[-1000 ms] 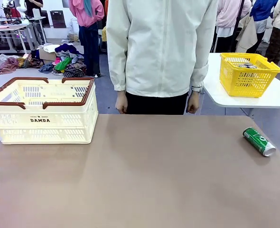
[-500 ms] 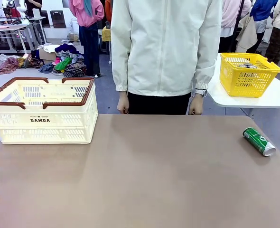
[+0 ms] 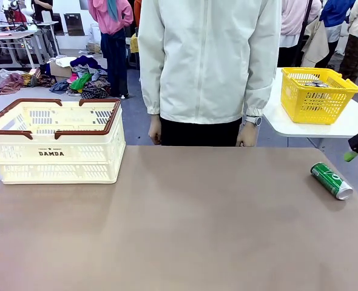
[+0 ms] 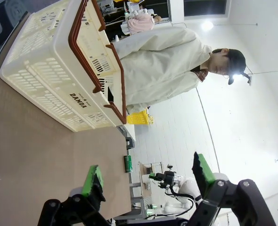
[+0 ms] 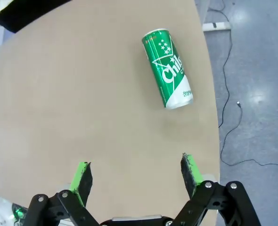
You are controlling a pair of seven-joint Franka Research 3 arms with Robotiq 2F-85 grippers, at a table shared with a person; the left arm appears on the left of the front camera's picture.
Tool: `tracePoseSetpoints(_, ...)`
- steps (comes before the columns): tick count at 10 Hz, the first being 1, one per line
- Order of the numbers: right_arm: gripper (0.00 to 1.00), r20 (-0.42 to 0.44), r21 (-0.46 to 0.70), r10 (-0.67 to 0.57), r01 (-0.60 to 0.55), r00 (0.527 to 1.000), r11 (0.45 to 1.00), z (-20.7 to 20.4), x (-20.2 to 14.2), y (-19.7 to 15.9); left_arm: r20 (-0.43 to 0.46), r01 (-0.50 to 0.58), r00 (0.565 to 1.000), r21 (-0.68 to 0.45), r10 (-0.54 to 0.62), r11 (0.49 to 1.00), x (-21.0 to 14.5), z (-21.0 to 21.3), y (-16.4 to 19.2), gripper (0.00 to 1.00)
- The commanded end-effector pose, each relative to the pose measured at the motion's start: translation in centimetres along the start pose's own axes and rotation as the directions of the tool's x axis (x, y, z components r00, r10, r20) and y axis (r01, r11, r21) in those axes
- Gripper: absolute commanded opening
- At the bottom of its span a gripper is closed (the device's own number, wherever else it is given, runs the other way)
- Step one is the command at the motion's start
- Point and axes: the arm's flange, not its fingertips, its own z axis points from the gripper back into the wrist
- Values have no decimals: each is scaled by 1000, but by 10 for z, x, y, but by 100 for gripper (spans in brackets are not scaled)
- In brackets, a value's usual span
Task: Place the drinks into the Shopping basket.
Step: Pick up one drink and place it into the Shopping basket.
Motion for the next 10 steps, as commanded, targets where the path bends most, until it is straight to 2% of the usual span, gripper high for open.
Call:
tracePoseSetpoints(1, 100, 0, -21, 24, -24, 1000, 999, -3, 2, 7, 2, 16, 1000, -16, -16, 1000, 1, 1, 0, 100)
tracePoseSetpoints(2, 100, -51, -123, 109, -114, 993, 986, -28, 9, 19, 2, 16, 1000, -16, -16, 1000, 1, 1, 0, 100)
tracePoseSetpoints(3, 100, -93, -147, 153, -166, 984, 975, -45, 12, 22, 2, 16, 1000, -16, -16, 1000, 1, 1, 0, 100)
tracePoseSetpoints(6, 100, -141, -189, 220, -244, 965, 951, -69, 31, 25, 2, 16, 1000, -16, -16, 1000, 1, 1, 0, 100)
tracePoseSetpoints(9, 100, -226, -253, 252, -306, 941, 918, -94, 53, 27, 2, 16, 1000, -16, -16, 1000, 1, 1, 0, 100)
tracePoseSetpoints(10, 100, -274, -225, 267, -332, 924, 916, -99, 59, 30, 2, 16, 1000, -16, -16, 1000, 1, 1, 0, 100)
